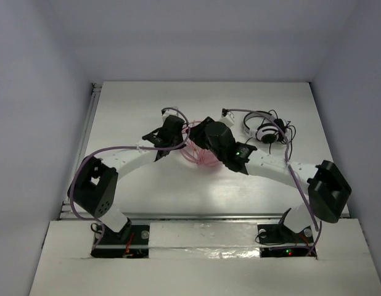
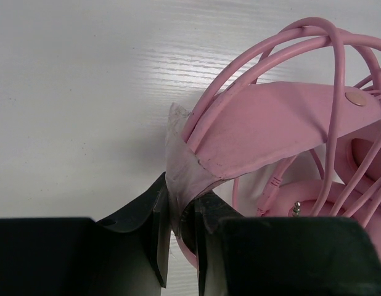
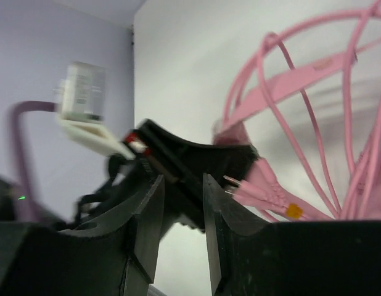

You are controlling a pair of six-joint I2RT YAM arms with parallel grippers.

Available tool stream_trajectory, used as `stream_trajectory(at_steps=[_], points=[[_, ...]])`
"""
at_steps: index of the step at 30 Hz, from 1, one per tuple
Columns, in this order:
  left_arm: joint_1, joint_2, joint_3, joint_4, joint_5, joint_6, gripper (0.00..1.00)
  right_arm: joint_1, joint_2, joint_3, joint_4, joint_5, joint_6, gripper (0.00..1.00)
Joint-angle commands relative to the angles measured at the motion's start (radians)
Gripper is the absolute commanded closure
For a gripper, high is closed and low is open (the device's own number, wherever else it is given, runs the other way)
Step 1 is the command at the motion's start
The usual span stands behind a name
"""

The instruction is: Wrap the headphones

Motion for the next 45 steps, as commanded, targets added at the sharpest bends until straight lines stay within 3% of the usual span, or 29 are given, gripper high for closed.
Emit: stream_trajectory(at_steps=[1, 3, 7, 13, 20, 32, 36, 37, 40, 43, 45], points=[[0.010, -0.012, 0.037, 0.096, 0.073, -0.028, 1.00, 0.008, -0.065, 0.092, -0.052, 0.054, -0.105, 0.63], [0.021, -0.015, 0.027, 0.100, 0.092, -0.033, 1.00, 0.008, -0.099, 0.113, -0.075, 0.074, -0.132, 0.63], [0.068, -0.025, -0.005, 0.124, 0.136, -0.045, 1.00, -0.003, -0.192, 0.106, -0.123, 0.106, -0.219, 0.74], [0.148, 0.003, -0.023, 0.168, 0.205, -0.078, 1.00, -0.025, -0.309, 0.150, -0.320, 0.045, -0.435, 0.88], [0.241, 0.135, 0.044, 0.195, 0.302, -0.102, 1.00, -0.025, -0.415, 0.049, -0.384, -0.032, -0.502, 0.87], [0.274, 0.411, 0.265, 0.103, 0.382, -0.102, 1.00, -0.025, -0.462, -0.012, -0.382, -0.018, -0.525, 0.82], [0.283, 0.431, 0.262, 0.095, 0.392, -0.102, 0.81, -0.025, -0.464, 0.009, -0.411, 0.009, -0.531, 0.69], [0.283, 0.431, 0.254, 0.096, 0.394, -0.103, 0.73, -0.025, -0.467, 0.020, -0.427, 0.017, -0.532, 0.60], [0.295, 0.391, 0.187, 0.129, 0.388, -0.115, 0.52, -0.025, -0.471, 0.037, -0.457, 0.042, -0.535, 0.45], [0.317, 0.295, 0.094, 0.158, 0.348, -0.138, 0.35, -0.025, -0.493, 0.046, -0.468, 0.049, -0.535, 0.36], [0.341, 0.192, 0.029, 0.167, 0.302, -0.152, 0.30, -0.025, -0.513, 0.052, -0.471, 0.052, -0.535, 0.32]])
